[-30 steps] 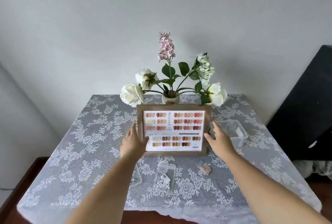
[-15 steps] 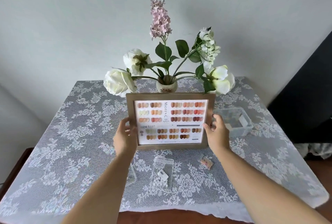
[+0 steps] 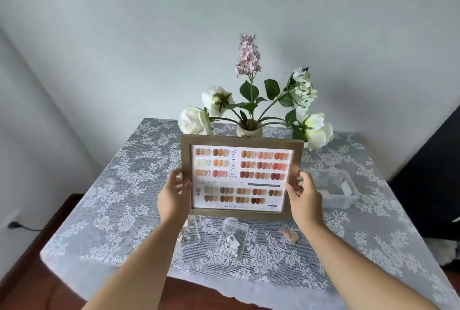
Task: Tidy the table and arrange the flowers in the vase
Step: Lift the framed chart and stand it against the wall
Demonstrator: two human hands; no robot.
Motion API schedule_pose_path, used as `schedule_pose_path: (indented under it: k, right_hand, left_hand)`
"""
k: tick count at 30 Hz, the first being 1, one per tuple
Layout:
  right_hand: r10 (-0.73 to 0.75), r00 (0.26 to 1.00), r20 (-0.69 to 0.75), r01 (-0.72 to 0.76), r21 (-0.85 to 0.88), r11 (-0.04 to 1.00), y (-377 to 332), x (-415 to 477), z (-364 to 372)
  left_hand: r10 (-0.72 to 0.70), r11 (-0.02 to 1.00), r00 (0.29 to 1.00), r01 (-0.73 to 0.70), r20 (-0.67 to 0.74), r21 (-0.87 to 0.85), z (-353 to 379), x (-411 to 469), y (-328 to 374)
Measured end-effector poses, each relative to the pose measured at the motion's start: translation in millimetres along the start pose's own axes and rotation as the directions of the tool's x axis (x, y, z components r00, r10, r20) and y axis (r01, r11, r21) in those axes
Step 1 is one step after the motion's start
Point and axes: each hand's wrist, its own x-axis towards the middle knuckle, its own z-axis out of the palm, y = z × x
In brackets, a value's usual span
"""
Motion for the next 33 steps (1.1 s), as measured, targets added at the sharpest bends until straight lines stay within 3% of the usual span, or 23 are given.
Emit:
schedule_pose_path:
  k: [7,15,24,33]
  right_hand:
    - [-0.160,0.982,0.097,0.157,0.040,0.987,-44,-20,29]
    - [-0.261,0.939,0.225,0.218,0.198,0.955,-129,-44,105]
    - [-0.224,0.966,0.128,0.196,0.199,0.960,-218,-47,210]
    - [-0.174,0.983,0.051,0.166,0.127,0.978,-248,3,277]
  left_hand:
    - [-0.072,0.997,0.990,0.069,-0.121,-0.029,-70,-29,-23]
    - [-0.098,0.995,0.942,0.082,-0.322,-0.063,-179,-13,-53]
    - [-0.038,0.999,0.961,0.043,-0.274,0.015,-272,98,-83]
    - [-0.029,1.000,0.979,0.028,-0.201,-0.008,-268,208,-93]
